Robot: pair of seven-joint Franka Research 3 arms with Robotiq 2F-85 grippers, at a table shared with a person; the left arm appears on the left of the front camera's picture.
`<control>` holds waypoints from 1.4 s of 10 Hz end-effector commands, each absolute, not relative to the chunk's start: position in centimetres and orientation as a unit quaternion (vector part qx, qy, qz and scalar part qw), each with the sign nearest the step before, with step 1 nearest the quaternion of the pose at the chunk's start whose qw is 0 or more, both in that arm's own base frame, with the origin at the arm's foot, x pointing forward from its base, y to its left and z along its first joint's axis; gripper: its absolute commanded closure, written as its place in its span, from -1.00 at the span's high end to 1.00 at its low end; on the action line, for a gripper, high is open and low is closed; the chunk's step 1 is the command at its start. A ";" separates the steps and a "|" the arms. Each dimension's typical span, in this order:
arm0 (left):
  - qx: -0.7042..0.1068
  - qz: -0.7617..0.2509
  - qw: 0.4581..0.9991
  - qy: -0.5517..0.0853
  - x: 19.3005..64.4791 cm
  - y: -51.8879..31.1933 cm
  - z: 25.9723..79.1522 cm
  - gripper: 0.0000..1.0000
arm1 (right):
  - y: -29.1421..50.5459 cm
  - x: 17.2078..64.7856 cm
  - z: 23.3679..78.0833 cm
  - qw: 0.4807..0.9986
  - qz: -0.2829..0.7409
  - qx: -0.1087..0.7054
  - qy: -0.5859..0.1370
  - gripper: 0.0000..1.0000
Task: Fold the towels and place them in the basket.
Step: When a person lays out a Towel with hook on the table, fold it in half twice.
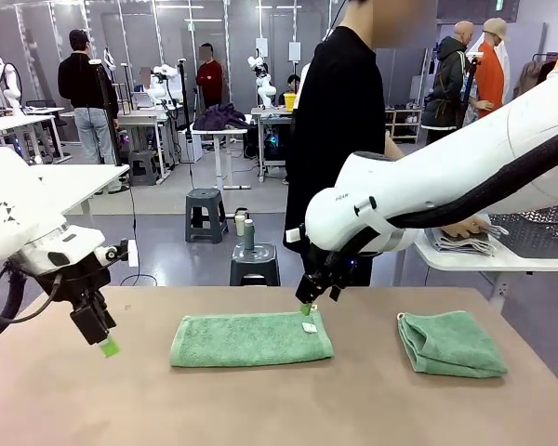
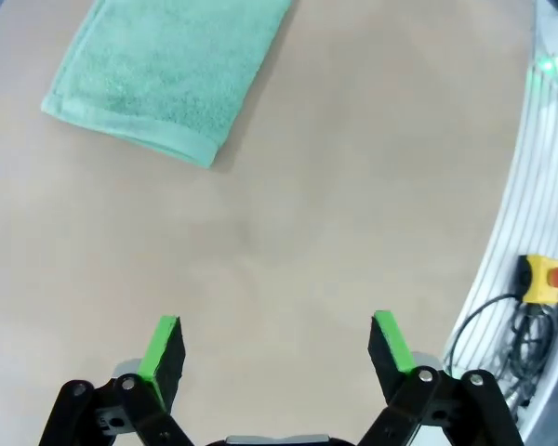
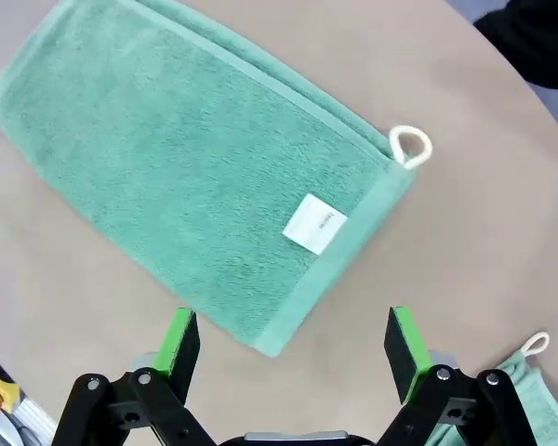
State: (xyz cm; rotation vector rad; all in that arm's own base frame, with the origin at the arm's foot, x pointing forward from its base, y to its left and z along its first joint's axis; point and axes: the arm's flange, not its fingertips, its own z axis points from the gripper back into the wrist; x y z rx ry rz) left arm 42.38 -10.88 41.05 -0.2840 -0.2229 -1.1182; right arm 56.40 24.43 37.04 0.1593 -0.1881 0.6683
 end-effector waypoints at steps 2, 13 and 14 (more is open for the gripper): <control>-0.137 -0.534 0.828 -0.103 43.1 -11.4 41.3 1.00 | 24.7 56.2 37.8 0.934 0.330 0.094 -0.095 1.00; -0.137 -0.534 0.828 -0.103 43.1 -11.4 41.3 1.00 | 27.5 57.5 33.9 0.989 0.147 0.028 -0.010 1.00; -0.137 -0.534 0.828 -0.103 43.1 -11.4 41.3 1.00 | 27.3 57.8 33.3 0.992 0.123 0.019 -0.016 1.00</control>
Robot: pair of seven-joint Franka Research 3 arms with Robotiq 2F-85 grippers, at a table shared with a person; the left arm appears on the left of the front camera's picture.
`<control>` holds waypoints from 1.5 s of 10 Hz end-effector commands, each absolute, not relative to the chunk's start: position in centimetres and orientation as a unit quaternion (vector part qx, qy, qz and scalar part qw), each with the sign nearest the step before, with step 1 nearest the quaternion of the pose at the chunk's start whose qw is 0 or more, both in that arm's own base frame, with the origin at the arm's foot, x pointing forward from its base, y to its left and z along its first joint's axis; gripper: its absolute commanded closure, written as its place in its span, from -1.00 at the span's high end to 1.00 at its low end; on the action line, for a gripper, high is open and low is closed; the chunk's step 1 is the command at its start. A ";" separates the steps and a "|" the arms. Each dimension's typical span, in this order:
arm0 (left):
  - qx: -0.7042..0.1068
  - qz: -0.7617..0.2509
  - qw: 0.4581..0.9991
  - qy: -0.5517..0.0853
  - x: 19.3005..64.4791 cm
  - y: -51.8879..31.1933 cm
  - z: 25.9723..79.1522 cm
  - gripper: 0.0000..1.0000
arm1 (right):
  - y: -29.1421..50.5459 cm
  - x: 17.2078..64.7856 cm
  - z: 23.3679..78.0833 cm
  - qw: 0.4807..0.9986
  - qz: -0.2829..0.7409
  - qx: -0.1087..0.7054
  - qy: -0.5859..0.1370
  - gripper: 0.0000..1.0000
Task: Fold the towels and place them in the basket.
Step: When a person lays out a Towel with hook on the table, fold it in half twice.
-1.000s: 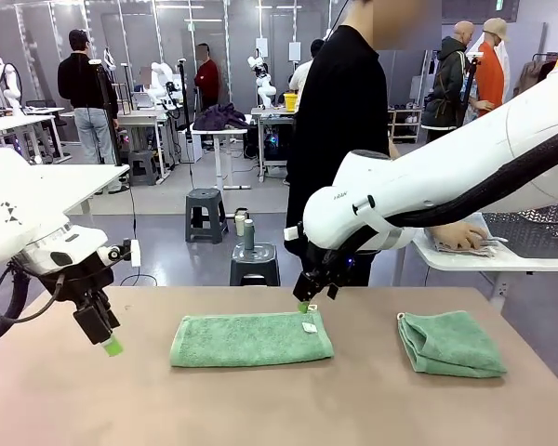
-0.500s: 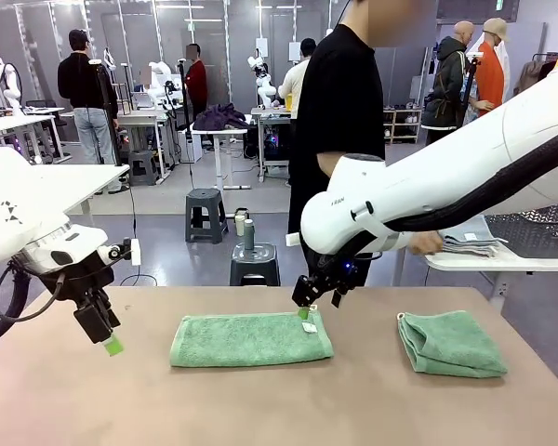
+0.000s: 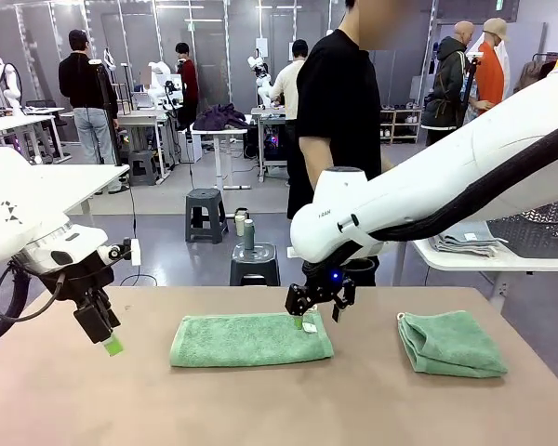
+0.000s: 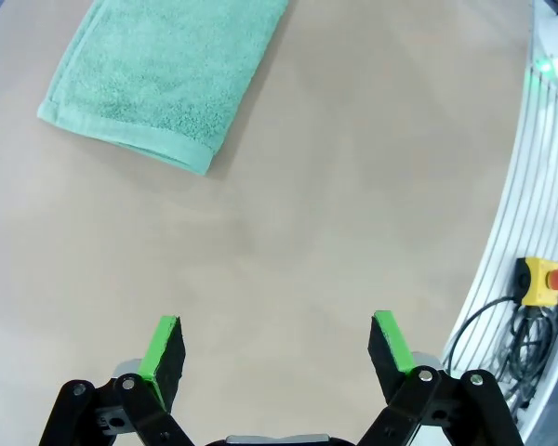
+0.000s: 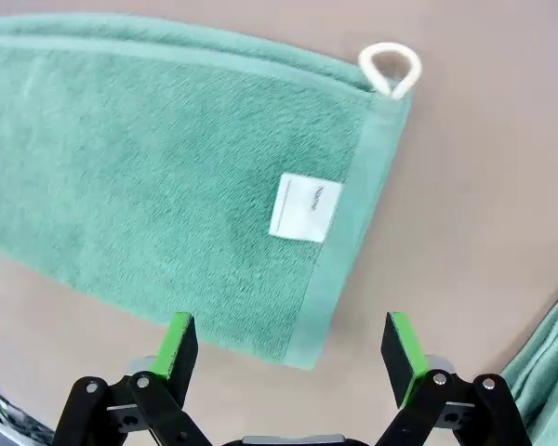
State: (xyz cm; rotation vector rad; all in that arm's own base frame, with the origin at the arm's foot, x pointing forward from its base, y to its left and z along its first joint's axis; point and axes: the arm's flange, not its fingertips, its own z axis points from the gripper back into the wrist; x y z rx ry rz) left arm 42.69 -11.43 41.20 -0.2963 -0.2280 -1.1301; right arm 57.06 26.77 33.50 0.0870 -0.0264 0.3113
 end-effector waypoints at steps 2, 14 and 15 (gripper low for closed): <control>-0.137 -0.534 0.828 -0.103 43.1 -11.4 41.3 1.00 | 26.8 58.2 32.4 0.995 0.095 0.024 -0.006 1.00; -0.137 -0.534 0.828 -0.103 43.1 -11.4 41.3 1.00 | 26.4 59.9 28.6 0.997 0.068 0.022 0.012 -0.77; -0.137 -0.534 0.828 -0.103 43.1 -11.4 41.3 1.00 | 26.4 60.0 28.5 0.997 0.070 0.025 0.015 -1.00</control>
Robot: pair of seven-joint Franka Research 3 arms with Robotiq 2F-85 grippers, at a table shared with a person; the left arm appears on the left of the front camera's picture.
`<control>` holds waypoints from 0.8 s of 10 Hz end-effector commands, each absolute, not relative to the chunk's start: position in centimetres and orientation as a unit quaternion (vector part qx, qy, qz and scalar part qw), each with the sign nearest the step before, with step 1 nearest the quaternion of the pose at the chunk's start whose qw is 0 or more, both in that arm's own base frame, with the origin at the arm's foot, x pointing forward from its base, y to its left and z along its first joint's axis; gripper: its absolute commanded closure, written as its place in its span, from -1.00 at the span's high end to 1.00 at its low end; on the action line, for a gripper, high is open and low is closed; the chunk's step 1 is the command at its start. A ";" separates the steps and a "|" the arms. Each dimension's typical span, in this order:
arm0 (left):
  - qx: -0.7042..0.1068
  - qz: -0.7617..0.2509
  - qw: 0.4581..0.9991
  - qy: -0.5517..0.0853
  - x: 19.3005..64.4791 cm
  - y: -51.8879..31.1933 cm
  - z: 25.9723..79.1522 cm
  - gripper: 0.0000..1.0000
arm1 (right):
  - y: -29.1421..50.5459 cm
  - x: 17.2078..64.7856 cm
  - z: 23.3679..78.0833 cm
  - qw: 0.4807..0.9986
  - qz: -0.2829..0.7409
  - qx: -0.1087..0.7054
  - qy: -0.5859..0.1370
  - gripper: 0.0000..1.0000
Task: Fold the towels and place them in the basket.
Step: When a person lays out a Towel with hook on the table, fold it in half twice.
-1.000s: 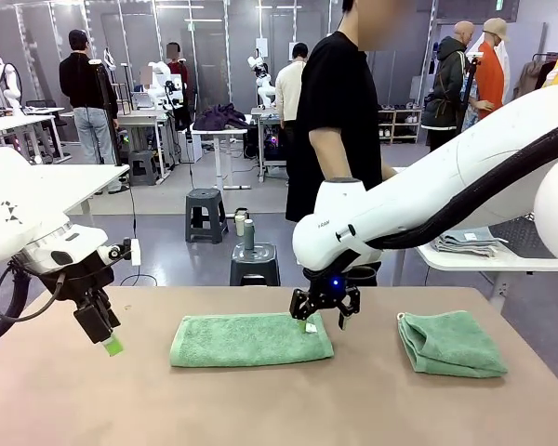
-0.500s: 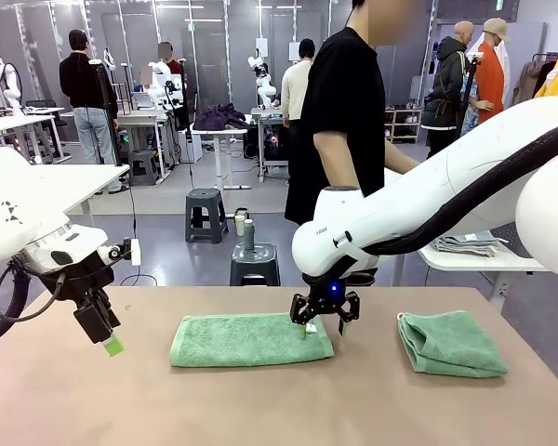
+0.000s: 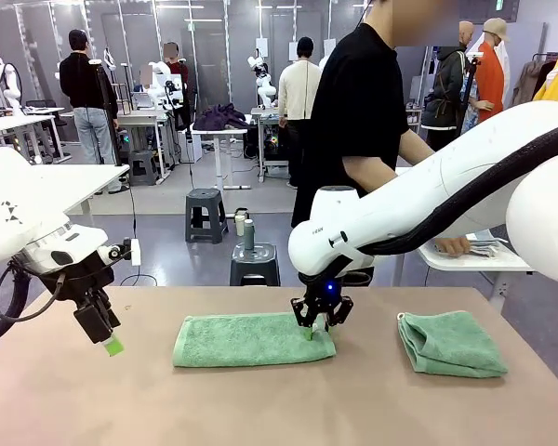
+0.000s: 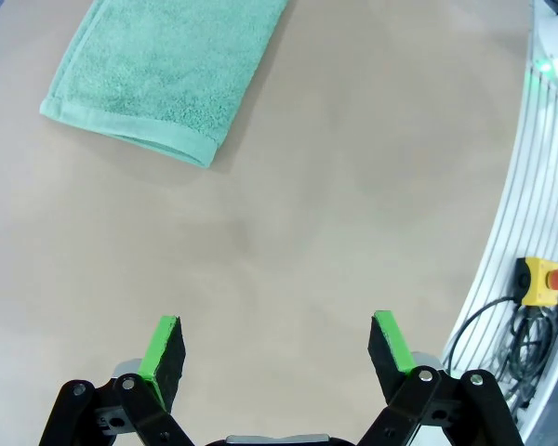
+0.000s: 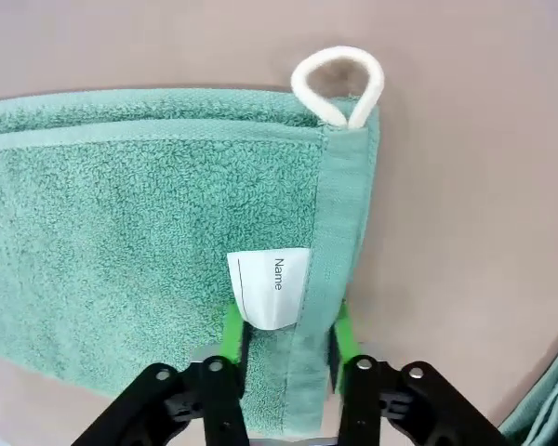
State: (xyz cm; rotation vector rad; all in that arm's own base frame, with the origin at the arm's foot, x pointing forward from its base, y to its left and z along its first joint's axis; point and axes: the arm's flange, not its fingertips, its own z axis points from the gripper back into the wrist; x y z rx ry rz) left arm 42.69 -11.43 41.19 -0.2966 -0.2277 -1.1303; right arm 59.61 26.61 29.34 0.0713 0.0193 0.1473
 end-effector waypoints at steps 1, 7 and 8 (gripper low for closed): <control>-0.137 -0.534 0.828 -0.103 43.1 -11.4 41.3 1.00 | 26.5 60.1 28.5 0.997 0.069 0.025 0.017 -1.00; -0.137 -0.534 0.828 -0.103 43.1 -11.4 41.3 1.00 | 26.3 60.1 28.8 0.997 0.070 0.022 0.032 -1.00; -0.137 -0.534 0.828 -0.103 43.1 -11.4 41.3 1.00 | 26.3 60.1 29.2 0.997 0.069 0.024 0.027 -1.00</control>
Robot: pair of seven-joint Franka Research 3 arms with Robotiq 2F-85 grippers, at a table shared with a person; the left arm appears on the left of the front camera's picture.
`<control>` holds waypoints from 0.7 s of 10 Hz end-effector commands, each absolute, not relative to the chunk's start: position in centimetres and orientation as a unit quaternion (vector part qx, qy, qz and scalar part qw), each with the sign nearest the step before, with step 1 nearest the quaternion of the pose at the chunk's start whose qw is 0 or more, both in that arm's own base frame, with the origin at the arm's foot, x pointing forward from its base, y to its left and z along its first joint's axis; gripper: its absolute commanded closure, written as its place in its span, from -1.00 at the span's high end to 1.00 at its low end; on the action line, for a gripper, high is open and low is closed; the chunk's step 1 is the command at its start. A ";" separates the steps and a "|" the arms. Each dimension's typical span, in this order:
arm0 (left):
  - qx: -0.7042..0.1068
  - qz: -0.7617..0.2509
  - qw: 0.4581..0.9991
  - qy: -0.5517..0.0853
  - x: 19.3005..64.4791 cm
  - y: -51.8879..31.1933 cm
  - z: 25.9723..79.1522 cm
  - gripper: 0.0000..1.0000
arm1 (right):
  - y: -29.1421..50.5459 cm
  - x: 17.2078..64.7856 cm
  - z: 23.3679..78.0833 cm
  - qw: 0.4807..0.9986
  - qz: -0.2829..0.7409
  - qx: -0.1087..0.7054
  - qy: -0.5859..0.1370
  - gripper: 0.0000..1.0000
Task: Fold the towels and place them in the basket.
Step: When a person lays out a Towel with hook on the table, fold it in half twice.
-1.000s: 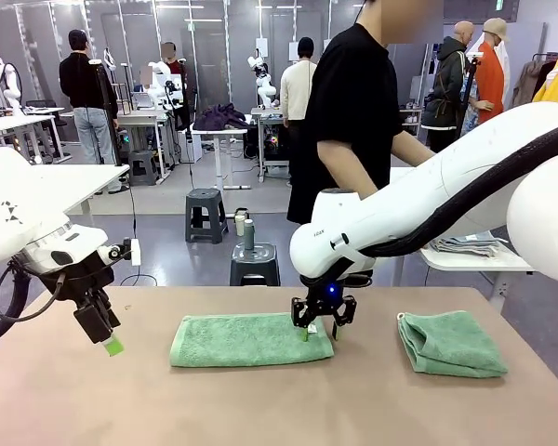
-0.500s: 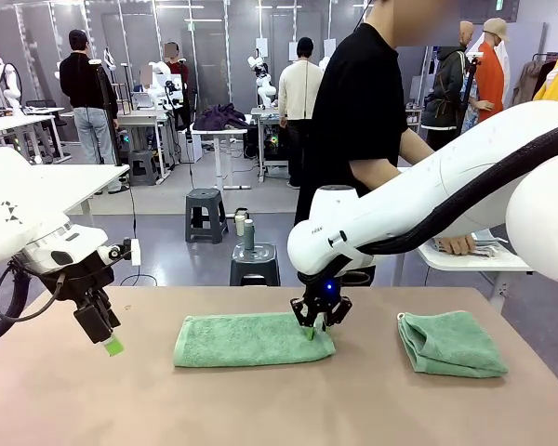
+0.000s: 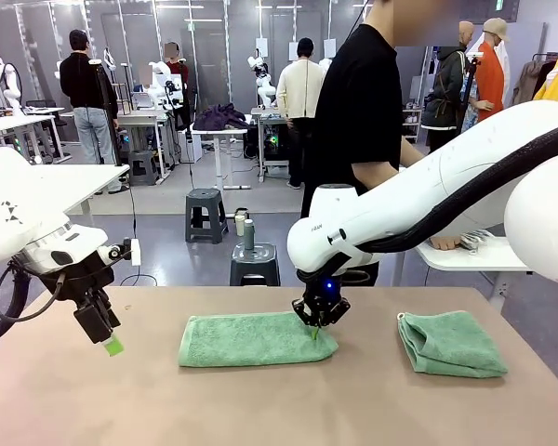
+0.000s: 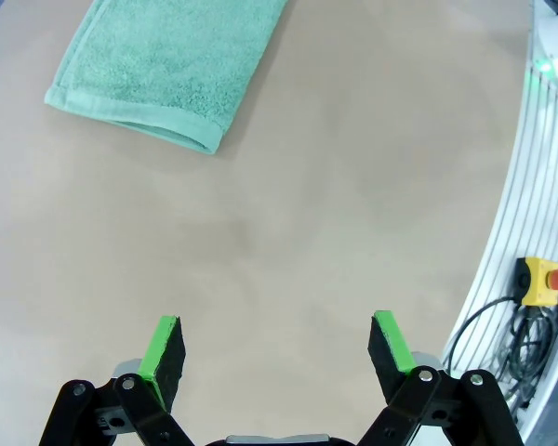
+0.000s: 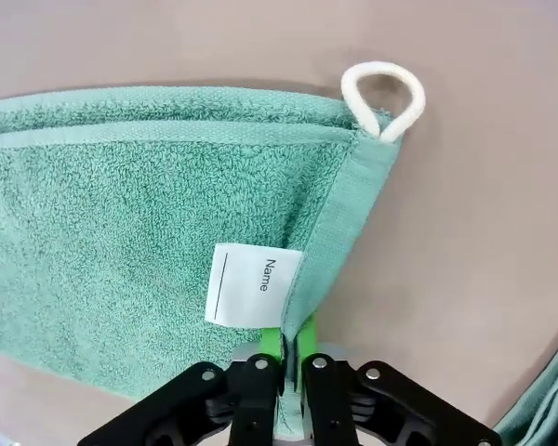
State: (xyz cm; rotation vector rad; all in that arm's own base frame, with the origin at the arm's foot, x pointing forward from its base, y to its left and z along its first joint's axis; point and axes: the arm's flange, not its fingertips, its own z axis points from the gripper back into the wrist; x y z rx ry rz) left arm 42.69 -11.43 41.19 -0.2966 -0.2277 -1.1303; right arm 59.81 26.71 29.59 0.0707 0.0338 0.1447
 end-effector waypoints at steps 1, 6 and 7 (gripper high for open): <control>-0.137 -0.534 0.828 -0.103 43.1 -11.4 41.3 1.00 | 26.2 60.0 29.6 0.997 0.072 0.026 0.024 -1.00; -0.137 -0.534 0.828 -0.103 43.1 -11.4 41.3 1.00 | 21.4 59.1 34.9 0.995 0.098 -0.012 -0.028 -1.00; -0.137 -0.534 0.828 -0.103 43.1 -11.4 41.3 1.00 | 20.9 58.8 36.6 0.993 0.115 -0.005 -0.036 -1.00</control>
